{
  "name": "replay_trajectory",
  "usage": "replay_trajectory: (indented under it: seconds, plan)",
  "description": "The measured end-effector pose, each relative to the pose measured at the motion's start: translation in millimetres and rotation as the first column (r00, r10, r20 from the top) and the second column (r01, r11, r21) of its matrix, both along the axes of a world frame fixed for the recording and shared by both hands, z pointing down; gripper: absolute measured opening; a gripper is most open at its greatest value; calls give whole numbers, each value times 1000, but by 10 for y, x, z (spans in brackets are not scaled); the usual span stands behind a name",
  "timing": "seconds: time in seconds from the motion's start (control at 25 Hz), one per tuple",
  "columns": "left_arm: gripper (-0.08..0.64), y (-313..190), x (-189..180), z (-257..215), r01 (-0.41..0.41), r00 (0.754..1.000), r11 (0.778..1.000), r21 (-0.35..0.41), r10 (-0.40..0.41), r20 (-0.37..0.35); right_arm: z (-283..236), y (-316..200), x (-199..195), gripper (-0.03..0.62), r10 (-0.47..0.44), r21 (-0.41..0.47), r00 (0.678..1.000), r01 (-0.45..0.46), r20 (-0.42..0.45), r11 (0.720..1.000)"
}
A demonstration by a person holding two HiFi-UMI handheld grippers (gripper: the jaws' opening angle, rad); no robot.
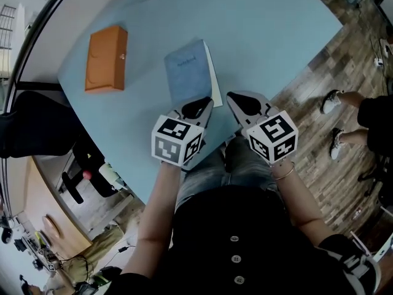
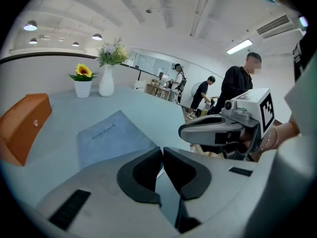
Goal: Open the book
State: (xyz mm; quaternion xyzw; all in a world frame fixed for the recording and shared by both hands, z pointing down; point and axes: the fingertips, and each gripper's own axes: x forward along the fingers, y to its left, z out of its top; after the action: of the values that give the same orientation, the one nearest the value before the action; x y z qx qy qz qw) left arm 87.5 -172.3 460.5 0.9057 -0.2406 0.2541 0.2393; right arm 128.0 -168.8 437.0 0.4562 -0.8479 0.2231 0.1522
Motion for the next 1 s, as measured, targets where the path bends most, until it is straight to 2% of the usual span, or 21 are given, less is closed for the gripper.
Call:
replay_trajectory:
  seconds: [0.36,0.56,0.8,1.0]
  plan:
    - [26,50,-136,-249,55,995,998,0,-55,-83,-142,-50,-226,2,-64,26,998,64,-7,998]
    - [26,33,-252,-358,115,982,993,-10,-115,-148,-218,-109,-286,2,-93,47,995,94,-22,994]
    - [25,26,-476,-462,199,953,980,-19,-198,-230,-321,-194,-428,2,-137,76,990,140,-39,987]
    - [23,20,-675,-500,274,909,960,-47,-275,-314,-367,-246,-590,2,-187,89,980,192,-60,977]
